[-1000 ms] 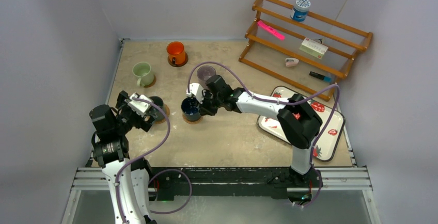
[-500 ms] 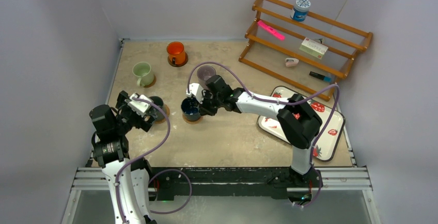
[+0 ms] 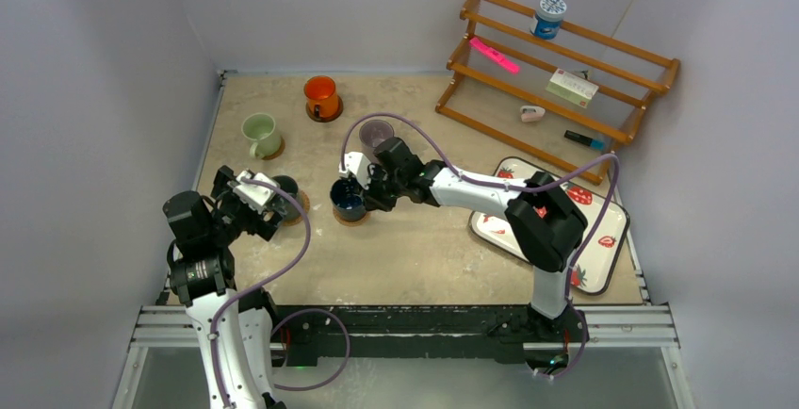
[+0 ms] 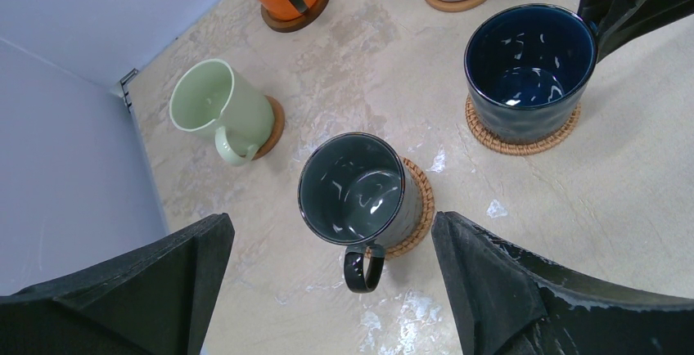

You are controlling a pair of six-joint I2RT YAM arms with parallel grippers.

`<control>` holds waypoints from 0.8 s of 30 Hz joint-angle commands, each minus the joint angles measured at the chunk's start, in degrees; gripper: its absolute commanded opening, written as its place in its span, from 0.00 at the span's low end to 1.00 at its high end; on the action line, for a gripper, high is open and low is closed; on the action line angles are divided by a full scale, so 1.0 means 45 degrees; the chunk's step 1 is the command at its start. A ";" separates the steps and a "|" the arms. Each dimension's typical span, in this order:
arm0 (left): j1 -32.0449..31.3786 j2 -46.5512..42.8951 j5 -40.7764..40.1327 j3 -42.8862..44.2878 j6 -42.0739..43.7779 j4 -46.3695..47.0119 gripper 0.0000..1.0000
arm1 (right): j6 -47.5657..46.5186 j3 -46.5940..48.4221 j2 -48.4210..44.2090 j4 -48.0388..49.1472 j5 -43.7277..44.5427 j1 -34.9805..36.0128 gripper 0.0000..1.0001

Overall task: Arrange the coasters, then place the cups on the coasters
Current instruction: Place the cup on the coaster.

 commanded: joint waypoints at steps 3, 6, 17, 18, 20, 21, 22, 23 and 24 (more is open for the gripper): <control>0.0107 -0.0042 0.0276 0.0008 0.0052 0.0224 1.00 | -0.0273 0.0762 0.0158 0.0067 0.0030 0.0075 0.26; 0.0107 -0.0048 0.0276 0.0007 0.0051 0.0214 1.00 | -0.0341 0.0838 0.0192 -0.0086 0.0017 0.0073 0.36; 0.0106 -0.0031 0.0276 0.0008 0.0055 0.0214 1.00 | -0.0871 0.0980 -0.0381 -0.0921 -0.0129 0.0068 0.87; 0.0107 -0.0033 0.0276 0.0013 0.0053 0.0209 1.00 | -0.0926 0.1014 -0.0477 -0.1086 -0.0129 0.0057 0.97; 0.0107 -0.0043 0.0286 0.0003 0.0052 0.0195 1.00 | -0.1106 0.1055 -0.0696 -0.1417 -0.0130 0.0072 0.99; 0.0107 -0.0040 0.0294 -0.0002 0.0053 0.0194 1.00 | -0.1187 0.1092 -0.0827 -0.1619 -0.0095 0.0075 0.99; 0.0107 -0.0035 0.0295 -0.0003 0.0077 0.0194 1.00 | -0.1312 0.1096 -0.0965 -0.1827 -0.0057 0.0065 0.99; 0.0097 -0.0039 0.0295 0.0012 0.0072 0.0194 1.00 | -0.1423 0.1114 -0.1104 -0.2190 -0.0025 0.0074 0.99; 0.0105 -0.0044 0.0300 0.0014 0.0084 0.0194 1.00 | -0.1556 0.1151 -0.1288 -0.2480 0.0062 0.0070 0.99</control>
